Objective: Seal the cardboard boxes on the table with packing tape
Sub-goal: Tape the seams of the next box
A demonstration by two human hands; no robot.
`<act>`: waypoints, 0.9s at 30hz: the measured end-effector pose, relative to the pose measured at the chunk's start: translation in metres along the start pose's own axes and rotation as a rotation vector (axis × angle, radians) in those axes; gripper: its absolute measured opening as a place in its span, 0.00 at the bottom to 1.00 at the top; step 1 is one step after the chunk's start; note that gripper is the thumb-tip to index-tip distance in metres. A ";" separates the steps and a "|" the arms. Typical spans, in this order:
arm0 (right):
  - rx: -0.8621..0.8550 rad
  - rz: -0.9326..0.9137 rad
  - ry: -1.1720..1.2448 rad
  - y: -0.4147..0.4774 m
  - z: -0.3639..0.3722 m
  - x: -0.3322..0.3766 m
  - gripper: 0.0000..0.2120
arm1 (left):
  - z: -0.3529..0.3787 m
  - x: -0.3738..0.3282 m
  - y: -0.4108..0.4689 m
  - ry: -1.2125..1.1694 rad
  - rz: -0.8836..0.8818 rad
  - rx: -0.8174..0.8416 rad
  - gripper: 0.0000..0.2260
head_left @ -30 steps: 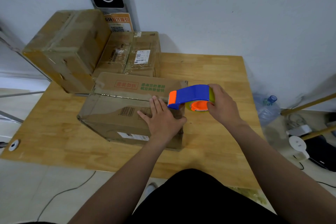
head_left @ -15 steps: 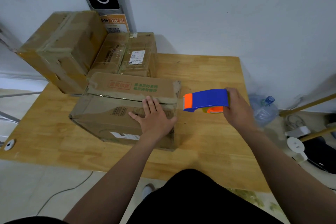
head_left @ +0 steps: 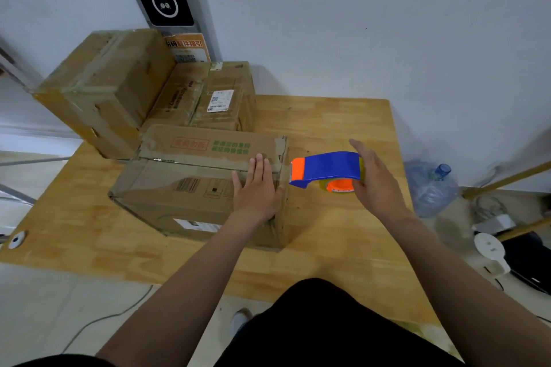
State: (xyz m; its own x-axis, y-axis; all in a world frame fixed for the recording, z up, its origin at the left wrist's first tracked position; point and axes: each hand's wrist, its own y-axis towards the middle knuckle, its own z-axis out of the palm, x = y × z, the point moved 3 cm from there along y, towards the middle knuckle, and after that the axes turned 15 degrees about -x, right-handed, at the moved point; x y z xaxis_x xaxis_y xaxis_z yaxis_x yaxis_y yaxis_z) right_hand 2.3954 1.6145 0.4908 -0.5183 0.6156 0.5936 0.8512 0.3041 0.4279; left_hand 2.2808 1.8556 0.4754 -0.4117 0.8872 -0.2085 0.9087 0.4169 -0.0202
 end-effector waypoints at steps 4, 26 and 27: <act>0.068 -0.203 -0.020 0.001 -0.006 0.000 0.47 | 0.005 -0.005 -0.002 0.012 0.016 -0.024 0.29; 0.034 -0.155 -0.008 -0.016 -0.003 -0.042 0.38 | 0.010 -0.006 -0.005 0.087 0.011 -0.097 0.27; 0.029 -0.146 -0.002 -0.017 -0.004 -0.046 0.38 | 0.010 -0.006 -0.005 0.085 0.010 -0.095 0.27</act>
State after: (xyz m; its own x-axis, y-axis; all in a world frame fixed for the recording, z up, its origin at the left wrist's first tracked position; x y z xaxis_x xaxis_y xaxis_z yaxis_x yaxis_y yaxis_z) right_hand 2.4046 1.5779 0.4594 -0.6367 0.5647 0.5250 0.7687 0.4113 0.4898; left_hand 2.2793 1.8462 0.4670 -0.4103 0.9034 -0.1246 0.9040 0.4209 0.0749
